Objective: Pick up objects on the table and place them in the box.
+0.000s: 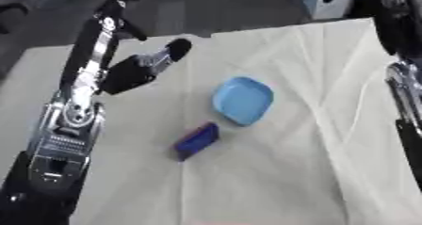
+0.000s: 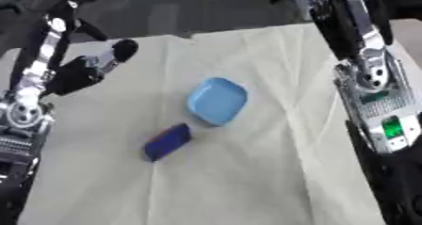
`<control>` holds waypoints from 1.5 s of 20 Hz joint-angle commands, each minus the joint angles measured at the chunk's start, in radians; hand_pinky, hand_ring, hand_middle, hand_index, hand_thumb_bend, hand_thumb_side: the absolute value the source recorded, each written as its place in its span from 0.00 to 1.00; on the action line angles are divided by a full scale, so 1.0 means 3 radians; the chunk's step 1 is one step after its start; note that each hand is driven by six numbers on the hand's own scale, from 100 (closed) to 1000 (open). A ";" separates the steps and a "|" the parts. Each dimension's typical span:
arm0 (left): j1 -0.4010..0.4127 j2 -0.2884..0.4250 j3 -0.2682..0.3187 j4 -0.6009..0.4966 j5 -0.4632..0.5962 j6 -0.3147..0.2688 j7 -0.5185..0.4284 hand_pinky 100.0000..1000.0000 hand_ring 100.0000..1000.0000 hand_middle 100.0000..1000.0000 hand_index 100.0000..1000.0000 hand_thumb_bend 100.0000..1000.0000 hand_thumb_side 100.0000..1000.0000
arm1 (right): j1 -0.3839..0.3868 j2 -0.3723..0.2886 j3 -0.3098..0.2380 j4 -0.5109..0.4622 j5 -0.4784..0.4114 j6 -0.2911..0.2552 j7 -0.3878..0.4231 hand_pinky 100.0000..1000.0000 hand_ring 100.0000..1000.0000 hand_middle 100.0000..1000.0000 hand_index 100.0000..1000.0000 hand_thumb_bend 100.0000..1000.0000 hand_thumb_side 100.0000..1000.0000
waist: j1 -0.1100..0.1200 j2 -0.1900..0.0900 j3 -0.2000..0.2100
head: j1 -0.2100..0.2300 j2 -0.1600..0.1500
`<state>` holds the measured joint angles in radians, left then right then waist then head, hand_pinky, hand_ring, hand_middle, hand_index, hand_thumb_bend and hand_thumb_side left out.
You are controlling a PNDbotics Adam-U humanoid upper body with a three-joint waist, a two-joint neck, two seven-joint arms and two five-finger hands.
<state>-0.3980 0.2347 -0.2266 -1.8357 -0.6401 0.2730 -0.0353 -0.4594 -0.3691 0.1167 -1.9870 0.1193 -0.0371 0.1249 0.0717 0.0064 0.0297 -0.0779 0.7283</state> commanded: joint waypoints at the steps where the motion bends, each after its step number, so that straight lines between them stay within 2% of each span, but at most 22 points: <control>1: -0.0065 -0.0019 -0.0022 0.0009 -0.0197 0.0089 -0.0194 0.81 0.75 0.88 0.93 0.66 0.80 | -0.0039 -0.0021 -0.0021 -0.0043 -0.0013 0.0006 -0.0002 0.45 0.35 0.56 0.86 0.00 0.87 | -0.0004 -0.0045 0.0000 | 0.0022 -0.0039; 4: -0.0047 -0.0046 -0.0038 0.0051 -0.0343 0.0141 -0.0411 0.89 0.83 0.93 0.94 0.67 0.82 | -0.0037 -0.0022 -0.0022 -0.0043 -0.0014 0.0008 -0.0001 0.45 0.35 0.56 0.86 0.00 0.87 | 0.0000 -0.0049 0.0003 | 0.0018 -0.0045; 7: -0.0026 -0.0072 -0.0052 0.0083 -0.0455 0.0158 -0.0617 0.94 0.87 1.00 0.96 0.69 0.84 | -0.0037 -0.0023 -0.0023 -0.0043 -0.0015 0.0009 -0.0002 0.45 0.35 0.56 0.86 0.00 0.87 | 0.0002 -0.0051 0.0005 | 0.0015 -0.0046; 10: -0.0009 -0.0103 -0.0071 0.0117 -0.0513 0.0168 -0.0815 1.00 0.91 1.00 1.00 0.70 0.86 | -0.0037 -0.0023 -0.0023 -0.0043 -0.0017 0.0007 -0.0002 0.45 0.35 0.56 0.86 0.00 0.87 | 0.0001 -0.0051 0.0005 | 0.0018 -0.0046; 14: -0.0003 -0.0139 -0.0086 0.0148 -0.0603 0.0185 -0.1051 1.00 0.92 1.00 1.00 0.71 0.87 | -0.0037 -0.0024 -0.0023 -0.0043 -0.0019 0.0006 -0.0002 0.45 0.35 0.56 0.86 0.00 0.87 | 0.0001 -0.0051 0.0004 | 0.0021 -0.0042; 18: 0.0026 -0.0169 -0.0091 0.0172 -0.0703 0.0214 -0.1204 1.00 0.85 1.00 0.99 0.71 0.86 | -0.0041 -0.0021 -0.0027 -0.0043 -0.0019 0.0004 -0.0005 0.45 0.35 0.56 0.86 0.00 0.87 | 0.0000 -0.0047 0.0002 | 0.0025 -0.0040; 26: 0.0089 -0.0202 -0.0128 0.0243 -0.0717 0.0264 -0.1295 0.99 0.87 1.00 0.99 0.71 0.84 | -0.0044 -0.0015 -0.0038 -0.0043 -0.0023 0.0003 -0.0022 0.45 0.35 0.56 0.86 0.00 0.87 | -0.0001 -0.0039 -0.0006 | 0.0028 -0.0040; 30: 0.0102 -0.0223 -0.0144 0.0311 -0.0764 0.0343 -0.1459 0.98 0.88 1.00 0.99 0.73 0.83 | -0.0037 -0.0016 -0.0039 -0.0043 -0.0020 0.0005 -0.0022 0.45 0.35 0.56 0.87 0.00 0.87 | 0.0002 -0.0037 -0.0006 | 0.0035 -0.0043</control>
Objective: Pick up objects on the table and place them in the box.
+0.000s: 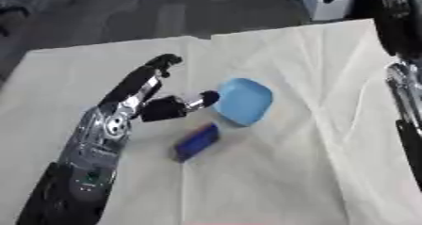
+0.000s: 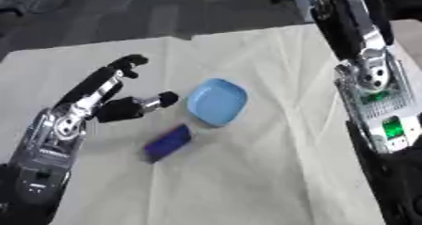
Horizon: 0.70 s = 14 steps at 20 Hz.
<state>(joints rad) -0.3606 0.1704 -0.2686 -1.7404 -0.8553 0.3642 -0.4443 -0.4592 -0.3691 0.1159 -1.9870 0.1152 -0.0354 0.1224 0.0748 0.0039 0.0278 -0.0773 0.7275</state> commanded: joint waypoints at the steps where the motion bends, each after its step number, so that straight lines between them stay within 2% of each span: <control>1: -0.0017 -0.0018 -0.0007 0.0001 -0.0071 0.0068 -0.0157 0.97 0.88 1.00 0.99 0.73 0.83 | -0.0035 -0.0016 -0.0037 -0.0043 -0.0006 0.0000 -0.0012 0.45 0.35 0.56 0.87 0.00 0.87 | -0.0006 -0.0028 0.0001 | 0.0034 -0.0041; 6: 0.0012 -0.0048 -0.0027 0.0010 -0.0221 0.0188 -0.0490 0.90 0.88 1.00 0.98 0.78 0.82 | -0.0027 -0.0015 -0.0035 -0.0043 -0.0006 0.0005 -0.0007 0.45 0.35 0.56 0.87 0.00 0.87 | 0.0004 -0.0033 0.0002 | 0.0036 -0.0047; 14: -0.0016 -0.0064 -0.0049 -0.0064 -0.0489 0.0218 -0.0996 0.87 0.88 1.00 0.95 0.82 0.81 | -0.0021 -0.0017 -0.0034 -0.0043 -0.0016 0.0013 -0.0006 0.45 0.35 0.56 0.87 0.00 0.87 | 0.0022 -0.0054 0.0006 | 0.0024 -0.0046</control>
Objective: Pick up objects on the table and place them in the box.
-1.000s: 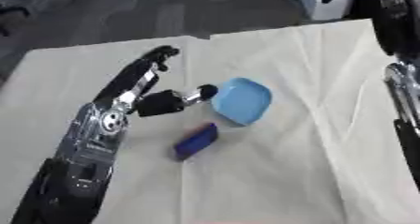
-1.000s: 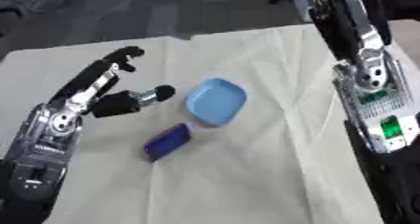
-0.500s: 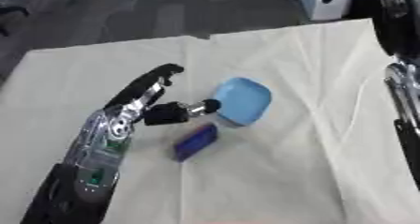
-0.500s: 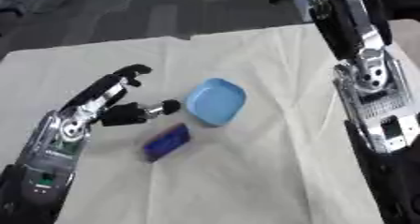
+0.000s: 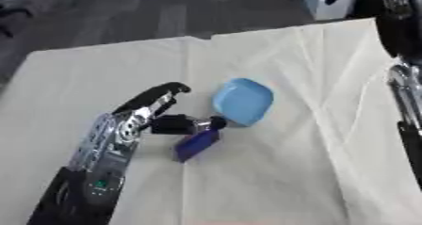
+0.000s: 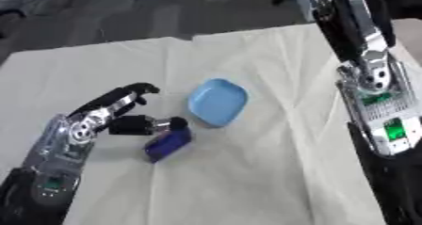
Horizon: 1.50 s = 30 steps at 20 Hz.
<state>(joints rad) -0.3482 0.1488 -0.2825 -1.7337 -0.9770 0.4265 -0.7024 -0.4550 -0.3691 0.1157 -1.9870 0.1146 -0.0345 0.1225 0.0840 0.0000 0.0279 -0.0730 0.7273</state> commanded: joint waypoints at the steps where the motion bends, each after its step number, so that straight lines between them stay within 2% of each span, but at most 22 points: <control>1: -0.0066 0.0008 -0.0006 -0.0096 -0.0115 0.0008 -0.0192 0.87 0.88 1.00 0.94 0.82 0.80 | -0.0035 -0.0018 -0.0034 -0.0043 -0.0014 0.0010 -0.0007 0.45 0.35 0.56 0.87 0.00 0.87 | -0.0007 -0.0043 0.0006 | 0.0007 -0.0043; 3: -0.0086 0.0012 -0.0008 -0.0119 -0.0182 0.0000 -0.0307 0.86 0.88 1.00 0.94 0.82 0.80 | -0.0033 -0.0021 -0.0035 -0.0043 -0.0015 0.0012 -0.0009 0.45 0.35 0.56 0.87 0.00 0.87 | -0.0005 -0.0047 0.0009 | -0.0001 -0.0037; 6: -0.0118 0.0020 -0.0007 -0.0155 -0.0294 -0.0027 -0.0500 0.85 0.88 1.00 0.92 0.76 0.78 | -0.0028 -0.0026 -0.0037 -0.0043 -0.0016 0.0015 -0.0013 0.45 0.35 0.56 0.87 0.00 0.87 | -0.0002 -0.0054 0.0017 | -0.0010 -0.0025; 9: -0.0137 0.0025 -0.0006 -0.0193 -0.0371 -0.0066 -0.0653 0.85 0.88 0.99 0.92 0.75 0.77 | -0.0023 -0.0032 -0.0037 -0.0043 -0.0018 0.0016 -0.0013 0.45 0.35 0.56 0.87 0.00 0.87 | 0.0001 -0.0061 0.0025 | -0.0021 -0.0019; 15: -0.0174 0.0029 -0.0018 -0.0172 -0.0425 -0.0105 -0.0682 0.85 0.89 0.99 0.91 0.75 0.77 | -0.0014 -0.0042 -0.0040 -0.0043 -0.0020 0.0019 -0.0015 0.45 0.35 0.56 0.87 0.00 0.87 | 0.0005 -0.0071 0.0039 | -0.0043 -0.0006; 17: -0.0186 0.0032 -0.0031 -0.0150 -0.0440 -0.0121 -0.0682 0.85 0.89 0.98 0.90 0.69 0.76 | -0.0010 -0.0046 -0.0040 -0.0043 -0.0020 0.0020 -0.0016 0.45 0.35 0.56 0.87 0.00 0.87 | 0.0008 -0.0075 0.0045 | -0.0047 0.0001; 22: -0.0208 0.0028 -0.0065 -0.0061 -0.0460 -0.0174 -0.0682 0.83 0.88 0.97 0.89 0.67 0.75 | -0.0005 -0.0055 -0.0038 -0.0043 -0.0019 0.0022 -0.0013 0.45 0.35 0.56 0.87 0.00 0.87 | 0.0016 -0.0085 0.0055 | -0.0052 0.0019; 28: -0.0203 0.0025 -0.0087 0.0031 -0.0469 -0.0200 -0.0682 0.74 0.82 0.93 0.88 0.66 0.74 | -0.0001 -0.0065 -0.0036 -0.0043 -0.0018 0.0026 -0.0009 0.45 0.35 0.56 0.87 0.00 0.87 | 0.0029 -0.0088 0.0062 | -0.0056 0.0033; 30: -0.0201 0.0024 -0.0093 0.0047 -0.0469 -0.0208 -0.0682 0.74 0.81 0.92 0.88 0.69 0.73 | -0.0002 -0.0067 -0.0035 -0.0043 -0.0019 0.0028 -0.0007 0.45 0.35 0.56 0.87 0.00 0.87 | 0.0034 -0.0089 0.0062 | -0.0058 0.0044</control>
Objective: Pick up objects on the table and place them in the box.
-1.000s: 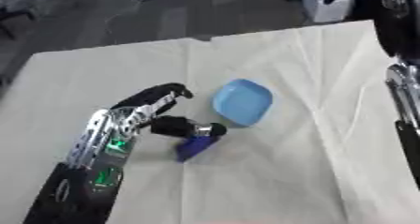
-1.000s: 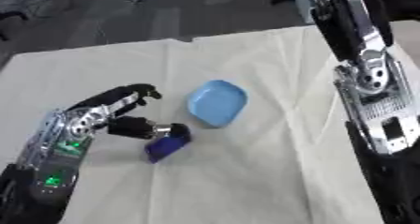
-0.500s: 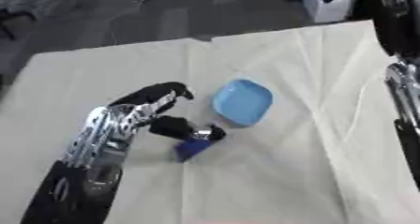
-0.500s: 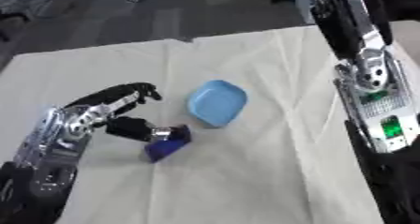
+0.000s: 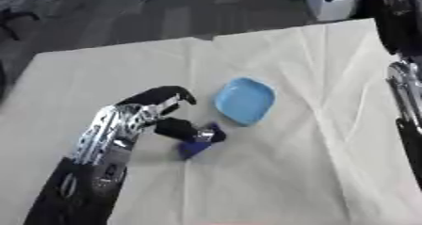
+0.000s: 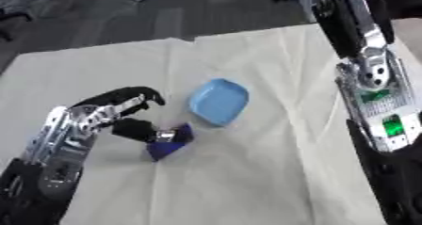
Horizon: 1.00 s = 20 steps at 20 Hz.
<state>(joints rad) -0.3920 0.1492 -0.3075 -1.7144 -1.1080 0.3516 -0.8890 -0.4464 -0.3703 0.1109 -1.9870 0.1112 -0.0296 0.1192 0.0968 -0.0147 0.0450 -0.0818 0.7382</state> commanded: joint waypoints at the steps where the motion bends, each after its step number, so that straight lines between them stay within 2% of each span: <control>1: -0.0055 0.0022 -0.0014 -0.0009 -0.0031 0.0036 -0.0060 0.73 0.81 0.92 0.87 0.67 0.73 | -0.0030 -0.0065 -0.0018 -0.0043 -0.0008 0.0012 0.0005 0.45 0.35 0.56 0.87 0.00 0.87 | -0.0006 -0.0041 0.0006 | -0.0031 0.0012; 5: -0.0047 0.0015 -0.0018 0.0015 -0.0028 0.0021 -0.0060 0.71 0.78 0.88 0.86 0.63 0.74 | -0.0029 -0.0072 -0.0016 -0.0043 -0.0010 0.0015 0.0008 0.45 0.35 0.56 0.87 0.00 0.87 | 0.0005 -0.0047 0.0009 | -0.0039 0.0020; 12: -0.0027 0.0018 -0.0017 0.0023 -0.0037 0.0017 -0.0060 0.67 0.74 0.85 0.85 0.61 0.74 | -0.0040 -0.0067 -0.0017 -0.0043 -0.0015 0.0018 0.0003 0.45 0.35 0.56 0.86 0.00 0.87 | 0.0015 -0.0054 -0.0001 | -0.0052 0.0013; 16: -0.0041 0.0020 -0.0021 0.0049 -0.0054 0.0020 -0.0060 0.61 0.72 0.83 0.85 0.62 0.72 | -0.0044 -0.0064 -0.0022 -0.0043 -0.0018 0.0019 -0.0006 0.45 0.35 0.56 0.86 0.00 0.87 | 0.0019 -0.0057 -0.0005 | -0.0058 0.0016; 20: -0.0052 0.0014 -0.0025 0.0100 -0.0052 0.0026 -0.0060 0.49 0.69 0.82 0.85 0.62 0.72 | -0.0047 -0.0063 -0.0021 -0.0043 -0.0019 0.0020 -0.0007 0.45 0.35 0.56 0.87 0.00 0.87 | 0.0023 -0.0057 -0.0009 | -0.0063 0.0018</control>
<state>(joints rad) -0.3882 0.1491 -0.3138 -1.6773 -1.1123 0.3439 -0.8908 -0.4463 -0.3712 0.1109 -1.9870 0.1070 -0.0235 0.1197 0.1080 -0.0191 0.0424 -0.0890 0.7462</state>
